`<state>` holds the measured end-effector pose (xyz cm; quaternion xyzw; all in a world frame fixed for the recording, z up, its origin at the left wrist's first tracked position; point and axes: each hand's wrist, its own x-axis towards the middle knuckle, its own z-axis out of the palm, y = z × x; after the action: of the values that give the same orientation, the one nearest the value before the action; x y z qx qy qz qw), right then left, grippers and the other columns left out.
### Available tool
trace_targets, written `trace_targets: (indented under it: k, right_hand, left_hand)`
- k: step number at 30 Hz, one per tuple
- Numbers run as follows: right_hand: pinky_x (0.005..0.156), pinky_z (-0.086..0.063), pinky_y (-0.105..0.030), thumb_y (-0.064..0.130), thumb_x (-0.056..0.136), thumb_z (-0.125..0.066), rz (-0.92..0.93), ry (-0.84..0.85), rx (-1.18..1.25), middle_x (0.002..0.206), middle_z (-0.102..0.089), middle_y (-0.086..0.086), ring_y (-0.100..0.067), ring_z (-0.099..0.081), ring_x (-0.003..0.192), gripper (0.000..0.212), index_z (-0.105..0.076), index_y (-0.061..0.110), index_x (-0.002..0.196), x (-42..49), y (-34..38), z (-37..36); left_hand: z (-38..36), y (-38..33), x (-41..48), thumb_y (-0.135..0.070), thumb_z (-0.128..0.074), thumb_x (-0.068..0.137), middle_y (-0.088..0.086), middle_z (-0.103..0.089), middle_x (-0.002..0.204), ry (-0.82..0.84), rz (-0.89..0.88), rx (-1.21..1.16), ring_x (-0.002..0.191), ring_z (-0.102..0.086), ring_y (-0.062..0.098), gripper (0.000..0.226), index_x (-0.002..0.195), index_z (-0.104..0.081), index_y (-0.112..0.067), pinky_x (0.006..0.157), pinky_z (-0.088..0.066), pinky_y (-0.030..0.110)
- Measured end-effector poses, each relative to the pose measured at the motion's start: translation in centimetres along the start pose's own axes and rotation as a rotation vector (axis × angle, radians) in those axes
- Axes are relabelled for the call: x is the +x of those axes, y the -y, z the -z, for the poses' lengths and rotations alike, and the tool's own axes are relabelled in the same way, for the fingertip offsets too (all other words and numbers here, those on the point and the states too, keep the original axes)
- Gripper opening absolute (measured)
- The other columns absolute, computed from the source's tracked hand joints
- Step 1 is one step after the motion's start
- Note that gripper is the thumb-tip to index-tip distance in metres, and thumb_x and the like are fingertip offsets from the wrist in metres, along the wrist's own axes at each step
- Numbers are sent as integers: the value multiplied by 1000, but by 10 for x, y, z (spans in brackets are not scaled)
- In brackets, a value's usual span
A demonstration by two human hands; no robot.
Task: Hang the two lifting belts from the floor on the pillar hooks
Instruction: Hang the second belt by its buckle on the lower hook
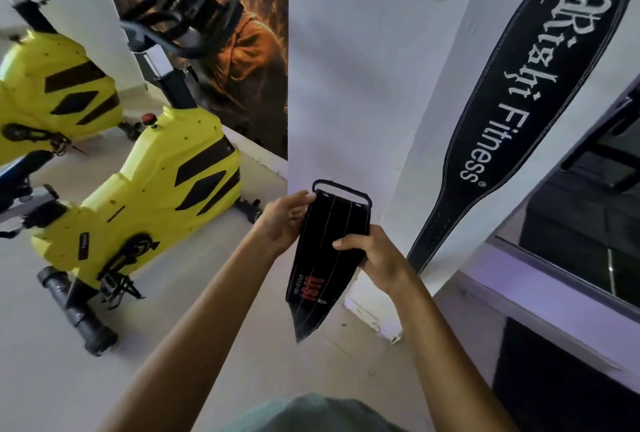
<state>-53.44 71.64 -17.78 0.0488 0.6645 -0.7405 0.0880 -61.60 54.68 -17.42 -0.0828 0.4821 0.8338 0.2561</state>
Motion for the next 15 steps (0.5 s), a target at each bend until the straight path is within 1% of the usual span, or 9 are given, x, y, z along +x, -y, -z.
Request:
trace_targets:
  k: [2,5,7,8,10,11,13,14,15]
  right_hand:
    - [82,-53,-34,16,89,-62,-48,1,64,100,-76,-8,-28,-69,102,23,-72,10,109,-2,-3,3]
    - [85,-51,-36,43,96,-51,-125,-43,202,116,-72,-10,-26,-67,108,43,-67,15,124,1,-8,7]
    - [96,-48,-42,51,97,-44,-160,-109,252,121,-70,-12,-28,-64,115,48,-66,18,125,4,-9,12]
    - [101,-46,-45,50,98,-43,-157,-130,235,122,-70,-11,-30,-62,118,47,-67,19,123,6,-12,14]
    - [104,-45,-49,39,98,-49,-107,-146,170,120,-71,-9,-32,-62,119,33,-68,23,120,8,-17,18]
    - [104,-45,-49,31,96,-53,-71,-150,151,119,-71,-8,-31,-63,117,29,-67,24,120,8,-18,18]
    - [99,-48,-46,18,92,-57,-35,-131,192,116,-72,-7,-30,-65,113,31,-65,24,122,7,-19,19]
    - [95,-49,-44,14,91,-57,-28,-116,219,112,-72,-6,-29,-65,111,33,-65,23,122,7,-20,19]
    - [91,-49,-42,11,90,-56,-25,-109,238,106,-73,-4,-28,-65,109,34,-66,22,121,6,-19,19]
  left_hand:
    - [3,9,1,-2,-65,81,15,-61,100,-4,-26,-20,59,-60,9,51,130,-53,3,59,-51,17]
    - [5,24,-3,11,-51,84,18,-60,105,3,-29,-70,47,-54,3,45,128,-53,3,44,-40,9]
    - [5,34,-7,15,-45,87,17,-62,103,56,-32,-91,48,-57,4,44,129,-53,5,41,-40,8]
    - [5,38,-10,14,-46,87,17,-64,101,84,-33,-75,53,-60,6,43,128,-54,5,45,-43,10]
    - [7,44,-12,14,-46,85,14,-69,96,127,-43,-14,63,-63,12,44,125,-59,3,57,-51,16]
    - [7,44,-13,13,-47,81,11,-69,94,141,-35,17,62,-60,13,47,124,-62,0,54,-48,16]
    - [8,42,-16,8,-43,74,3,-64,86,158,1,58,58,-45,9,54,120,-65,-6,46,-29,17]
    - [9,40,-16,7,-39,74,1,-64,82,162,7,76,60,-44,10,54,116,-68,-8,49,-27,19]
    - [9,38,-17,6,-36,74,1,-65,80,149,9,92,65,-49,12,52,109,-71,-10,55,-32,21]
